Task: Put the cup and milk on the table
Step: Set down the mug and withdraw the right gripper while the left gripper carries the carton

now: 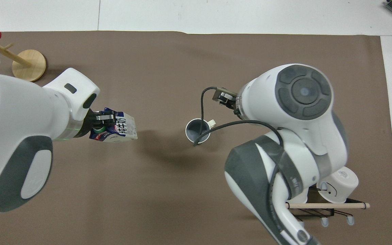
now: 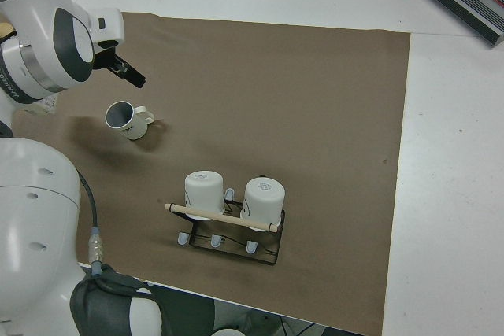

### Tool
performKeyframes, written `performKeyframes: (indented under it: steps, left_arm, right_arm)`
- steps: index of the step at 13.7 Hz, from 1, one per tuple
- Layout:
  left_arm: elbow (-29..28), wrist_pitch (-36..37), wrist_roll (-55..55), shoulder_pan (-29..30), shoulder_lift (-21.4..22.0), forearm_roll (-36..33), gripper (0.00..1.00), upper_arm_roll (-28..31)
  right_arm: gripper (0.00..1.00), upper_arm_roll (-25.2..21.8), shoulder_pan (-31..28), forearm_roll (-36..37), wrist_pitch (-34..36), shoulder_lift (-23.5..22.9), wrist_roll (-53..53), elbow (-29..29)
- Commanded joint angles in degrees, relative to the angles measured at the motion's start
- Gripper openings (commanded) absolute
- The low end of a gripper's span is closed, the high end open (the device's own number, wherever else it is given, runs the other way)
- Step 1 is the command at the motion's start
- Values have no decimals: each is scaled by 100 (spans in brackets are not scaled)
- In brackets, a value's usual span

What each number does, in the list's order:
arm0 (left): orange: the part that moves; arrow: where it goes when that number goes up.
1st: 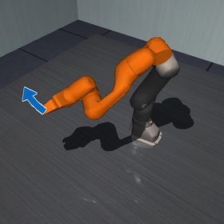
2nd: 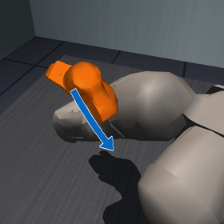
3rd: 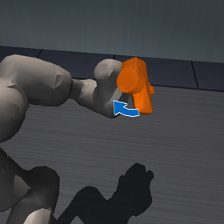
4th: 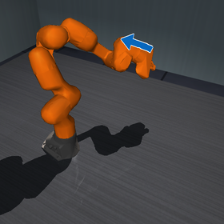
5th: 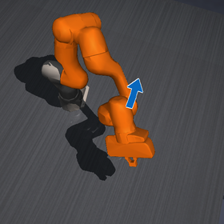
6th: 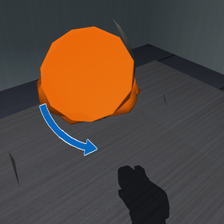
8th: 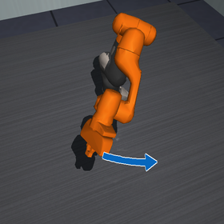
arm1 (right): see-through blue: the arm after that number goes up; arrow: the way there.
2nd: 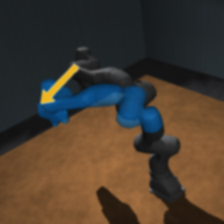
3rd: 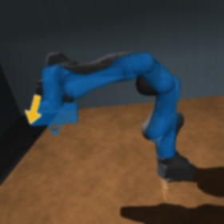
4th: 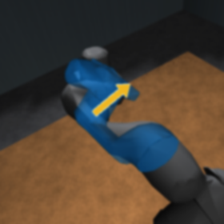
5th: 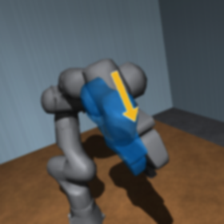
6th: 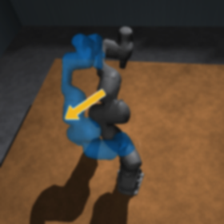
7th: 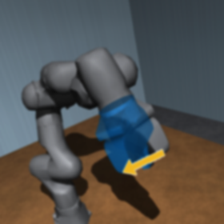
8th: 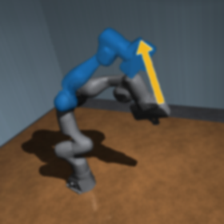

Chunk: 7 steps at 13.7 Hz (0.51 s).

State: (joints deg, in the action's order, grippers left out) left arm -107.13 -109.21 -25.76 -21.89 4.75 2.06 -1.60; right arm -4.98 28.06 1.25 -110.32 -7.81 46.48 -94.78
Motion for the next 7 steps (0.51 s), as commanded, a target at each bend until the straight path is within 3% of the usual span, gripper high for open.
performKeyframes:
  steps: [1,7]
  left_arm:
    - [122,-57,-367,-472,-149,49,41,99]
    - [34,-566,-676,-808,-633,-12,41,107]
  right_arm:
    - [100,41,-580,-82,404,393,-1092,-172]
    - [100,23,-1697,-81,933,859,-2914,-173]
